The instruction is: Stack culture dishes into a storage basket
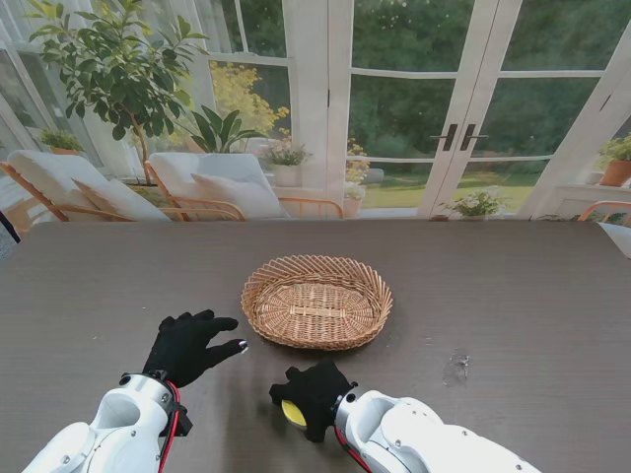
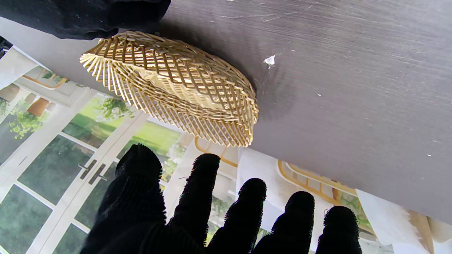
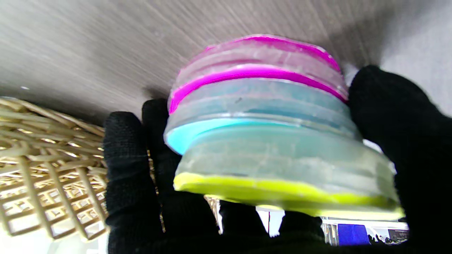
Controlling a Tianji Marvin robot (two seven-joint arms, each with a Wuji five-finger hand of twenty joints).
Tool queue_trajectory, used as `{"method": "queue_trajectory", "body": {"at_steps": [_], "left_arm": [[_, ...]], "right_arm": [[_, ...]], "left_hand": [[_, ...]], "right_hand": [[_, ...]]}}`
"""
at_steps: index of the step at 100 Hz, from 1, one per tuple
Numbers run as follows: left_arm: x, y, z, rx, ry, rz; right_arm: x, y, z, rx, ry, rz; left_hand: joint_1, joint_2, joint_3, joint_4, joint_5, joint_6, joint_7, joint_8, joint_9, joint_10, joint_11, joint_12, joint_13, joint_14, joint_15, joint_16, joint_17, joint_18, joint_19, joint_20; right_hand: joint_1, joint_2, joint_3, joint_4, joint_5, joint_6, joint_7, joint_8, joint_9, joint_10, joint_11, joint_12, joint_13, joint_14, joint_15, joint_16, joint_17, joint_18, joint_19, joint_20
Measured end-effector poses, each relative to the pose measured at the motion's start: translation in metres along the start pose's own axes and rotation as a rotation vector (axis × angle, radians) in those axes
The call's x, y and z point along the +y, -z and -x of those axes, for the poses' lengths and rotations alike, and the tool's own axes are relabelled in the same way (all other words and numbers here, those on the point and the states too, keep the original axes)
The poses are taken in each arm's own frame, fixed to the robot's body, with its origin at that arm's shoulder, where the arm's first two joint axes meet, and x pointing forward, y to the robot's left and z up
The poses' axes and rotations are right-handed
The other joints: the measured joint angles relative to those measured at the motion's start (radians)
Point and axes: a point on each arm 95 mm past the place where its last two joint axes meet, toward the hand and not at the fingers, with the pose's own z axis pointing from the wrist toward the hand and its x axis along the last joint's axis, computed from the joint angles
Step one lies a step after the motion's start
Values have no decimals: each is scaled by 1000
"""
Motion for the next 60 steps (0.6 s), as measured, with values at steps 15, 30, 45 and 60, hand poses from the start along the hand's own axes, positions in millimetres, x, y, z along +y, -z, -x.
{"method": "queue_trajectory", "body": {"at_steps": [15,30,45,60], "left_arm": [[0,0,0,0,0,0],[0,0,0,-1,-1,-1],[0,1,0,0,-1,-1],[0,1,0,0,-1,0]], "right_arm": [[-2,0,1,7,4,15],[-4,0,2,13,10,37],[-7,2,4,10,6,66],[-10,2,5,4,14,91]], "left_hand": [[0,0,0,0,0,0,0,0,1,0,0,0,0,0,0,0,0,0,0,0],[0,0,0,0,0,0,0,0,1,0,0,0,0,0,0,0,0,0,0,0],[0,0,0,0,0,0,0,0,1,0,0,0,0,0,0,0,0,0,0,0],[0,0,0,0,0,0,0,0,1,0,0,0,0,0,0,0,0,0,0,0]], "right_hand": [[-8,-25,-1,-10,36,-3,0,-16,32,1,0,11,49,6,4,6,7,-4,24,0],[-31,-26,-1,-10,54,-3,0,-30,62,3,0,11,93,8,4,14,45,-4,43,0],[-52,-27,-1,-11,68,-3,0,-40,86,5,-2,10,128,7,4,17,70,-1,57,0],[-91,-33,-1,-11,95,-3,0,-53,131,7,-2,10,186,-2,8,27,122,0,76,0]]}}
